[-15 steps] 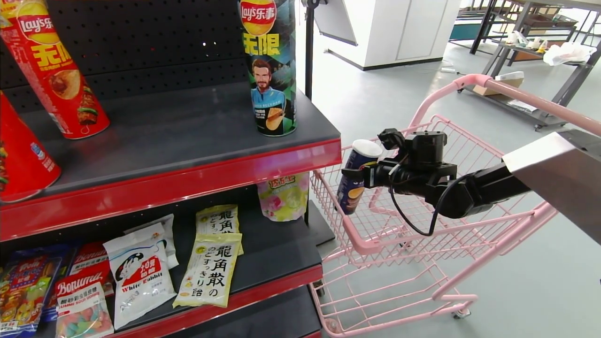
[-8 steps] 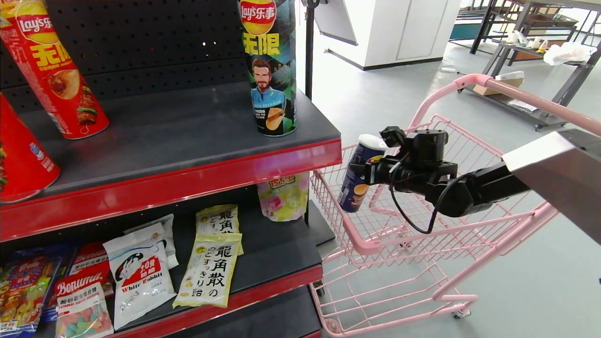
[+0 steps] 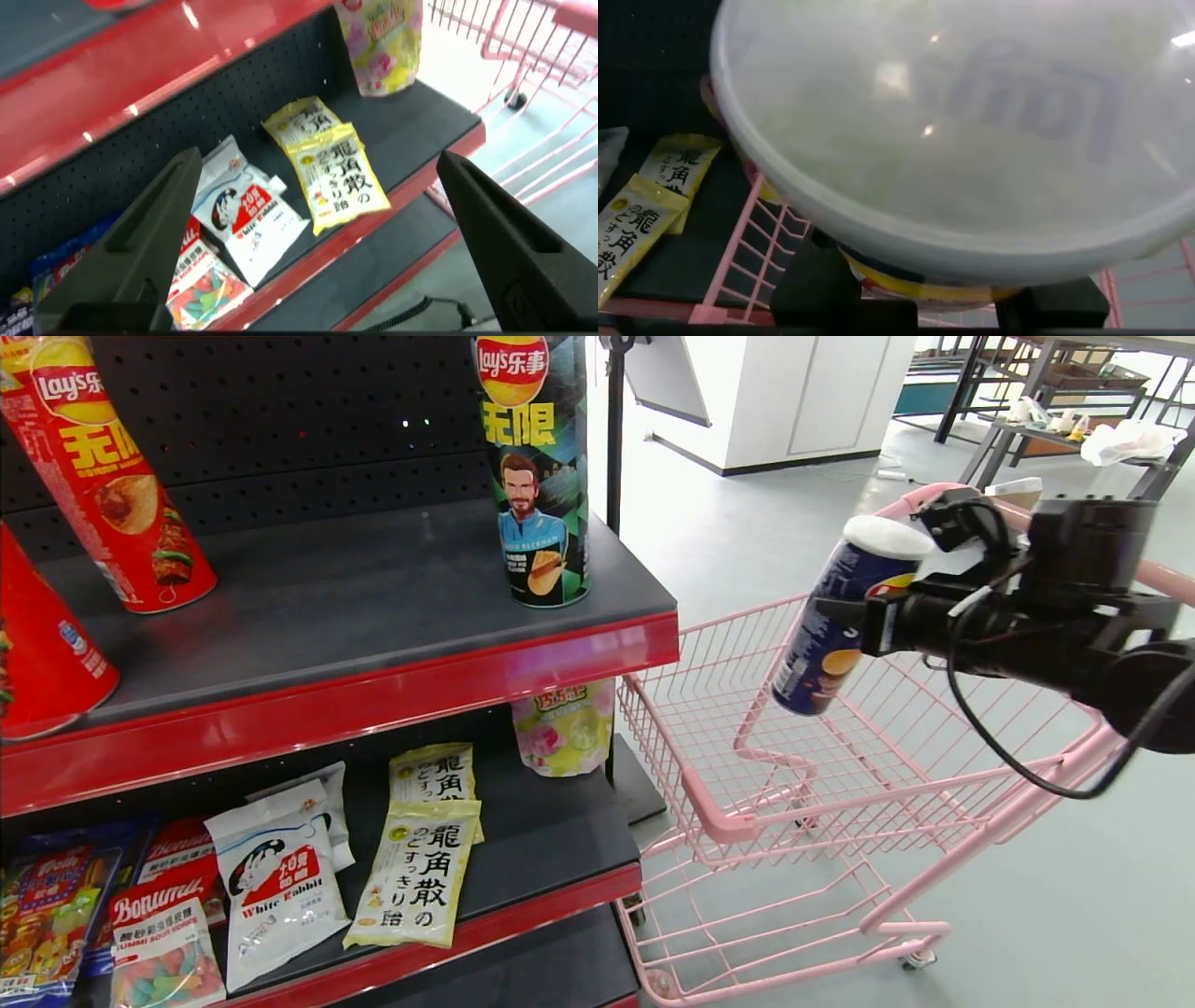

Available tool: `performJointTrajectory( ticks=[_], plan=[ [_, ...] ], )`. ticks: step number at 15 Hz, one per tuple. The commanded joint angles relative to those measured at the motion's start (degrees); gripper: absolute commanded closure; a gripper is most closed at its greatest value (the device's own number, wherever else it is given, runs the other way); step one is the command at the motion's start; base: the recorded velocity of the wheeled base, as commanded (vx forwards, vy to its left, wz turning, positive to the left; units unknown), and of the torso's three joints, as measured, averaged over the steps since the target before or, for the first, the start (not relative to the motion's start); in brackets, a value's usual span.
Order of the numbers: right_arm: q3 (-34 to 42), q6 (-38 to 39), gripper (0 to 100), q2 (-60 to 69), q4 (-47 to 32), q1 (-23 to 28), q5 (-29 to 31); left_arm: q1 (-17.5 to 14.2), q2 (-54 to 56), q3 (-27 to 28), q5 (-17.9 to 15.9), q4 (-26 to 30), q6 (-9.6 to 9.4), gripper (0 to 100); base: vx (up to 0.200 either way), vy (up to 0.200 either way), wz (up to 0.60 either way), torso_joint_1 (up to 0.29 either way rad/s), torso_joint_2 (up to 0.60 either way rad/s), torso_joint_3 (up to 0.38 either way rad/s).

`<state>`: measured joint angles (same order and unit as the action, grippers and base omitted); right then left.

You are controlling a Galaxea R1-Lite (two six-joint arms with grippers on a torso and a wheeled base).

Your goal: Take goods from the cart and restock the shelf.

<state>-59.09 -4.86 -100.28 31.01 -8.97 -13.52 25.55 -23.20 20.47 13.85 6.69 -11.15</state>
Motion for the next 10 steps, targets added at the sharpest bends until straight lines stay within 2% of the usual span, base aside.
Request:
performJointTrajectory(
  ticks=[1,4,5,8,10],
  plan=[
    [11.5,-1.0,100,16.7,-1.7,2.0,0.1,0.0,2.2,-1.4,0.0,0.1,-0.1,0,0.0,0.0,0.0,0.0,0.0,0.0],
    [16.6,-1.1,100,23.8,-1.7,2.1,1.0,0.0,4.5,-1.2,0.3,0.9,-1.41,0,0.0,0.0,0.0,0.0,0.0,0.0],
    [19.2,-1.2,100,27.7,-1.8,1.9,2.1,-0.5,5.8,-1.1,1.2,1.4,-3.08,0,0.0,0.0,0.0,0.0,0.0,0.0],
    [22.2,-1.4,100,33.9,-5.1,1.8,2.7,-0.7,7.7,-0.9,1.4,4.8,-4.05,0,0.0,0.0,0.0,0.0,0.0,0.0],
    [21.7,-1.4,100,36.5,-9.6,2.0,2.9,-0.7,7.6,-1.0,1.5,4.9,-4.05,0,-0.2,0.0,0.0,0.0,0.0,0.002]
  ],
)
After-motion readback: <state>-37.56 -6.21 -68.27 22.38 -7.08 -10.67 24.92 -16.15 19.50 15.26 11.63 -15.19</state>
